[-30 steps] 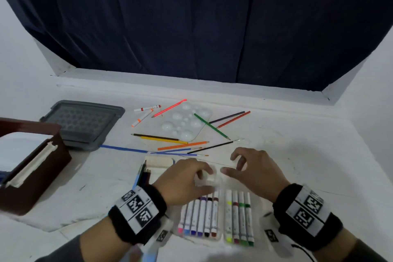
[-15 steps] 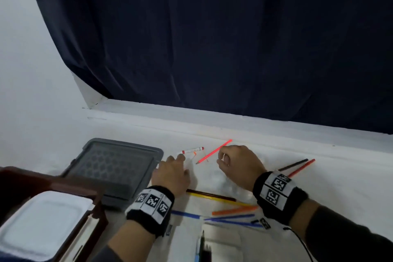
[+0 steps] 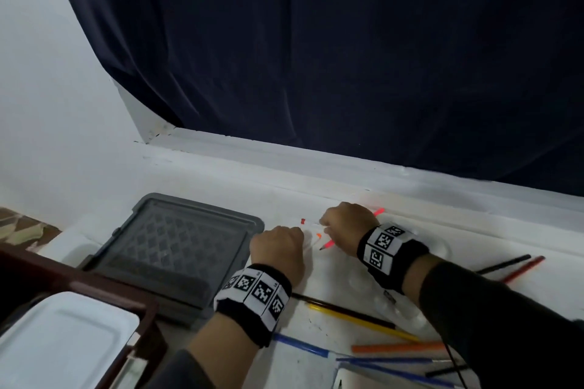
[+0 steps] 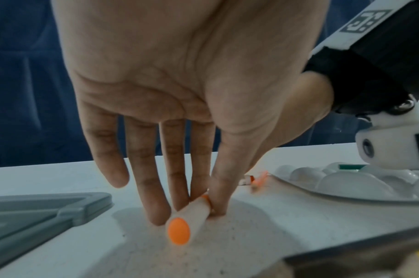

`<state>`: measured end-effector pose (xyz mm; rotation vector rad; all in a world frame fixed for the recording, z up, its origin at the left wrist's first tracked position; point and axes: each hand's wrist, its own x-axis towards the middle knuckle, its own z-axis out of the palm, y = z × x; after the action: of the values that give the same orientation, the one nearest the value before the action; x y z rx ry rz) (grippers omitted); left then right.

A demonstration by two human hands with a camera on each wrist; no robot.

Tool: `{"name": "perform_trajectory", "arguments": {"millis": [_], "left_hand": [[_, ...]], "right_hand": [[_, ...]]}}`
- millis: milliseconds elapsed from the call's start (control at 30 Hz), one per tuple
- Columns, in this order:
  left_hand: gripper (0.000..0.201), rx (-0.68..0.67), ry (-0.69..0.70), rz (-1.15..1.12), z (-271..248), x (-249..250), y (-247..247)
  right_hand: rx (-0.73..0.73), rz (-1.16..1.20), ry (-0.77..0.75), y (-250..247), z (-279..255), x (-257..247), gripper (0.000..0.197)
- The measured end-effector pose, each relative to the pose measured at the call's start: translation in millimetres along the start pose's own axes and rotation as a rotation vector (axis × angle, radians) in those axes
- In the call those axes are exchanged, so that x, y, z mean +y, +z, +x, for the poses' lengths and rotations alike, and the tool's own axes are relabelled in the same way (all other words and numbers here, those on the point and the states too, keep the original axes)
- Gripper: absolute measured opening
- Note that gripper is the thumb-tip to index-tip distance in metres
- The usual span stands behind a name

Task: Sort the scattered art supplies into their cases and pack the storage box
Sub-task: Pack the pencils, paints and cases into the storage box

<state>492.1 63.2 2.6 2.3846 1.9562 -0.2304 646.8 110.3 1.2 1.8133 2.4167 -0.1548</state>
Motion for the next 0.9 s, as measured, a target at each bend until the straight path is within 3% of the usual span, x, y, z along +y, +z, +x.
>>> {"name": "perform_trajectory", "arguments": {"millis": [267,433,567,800,900], "left_hand": [[0.021,0.045,-0.012,-0.118,-23.1,-2.6,-4.0],[0.013,0.374,0.118,-0.47,-81.4,3.9,-5.6],[0.014,0.461,0.247,-0.785,-137.5,28.1,-17.2],[0.005,0.355,0.334,-1.105,-221.4,82.1,-43.1],[0.017,0.328,0.377,-1.231,-249.4,109.6,-44.0]], "right_hand": [[0.109,0.032,0.017,-1.0,-33.4,9.5,0.024],[0.355,0.315,0.024,-16.8,-90.7,17.4,0.033],[0.535,0.7,0.04,-21.9,-159.0,27.8,0.04],[0.601,1.114,0.074,-7.2,-299.5,28.5,0.041],[0.614,1.258,0.126,7.3,-354.7,34.1,0.041]]}}
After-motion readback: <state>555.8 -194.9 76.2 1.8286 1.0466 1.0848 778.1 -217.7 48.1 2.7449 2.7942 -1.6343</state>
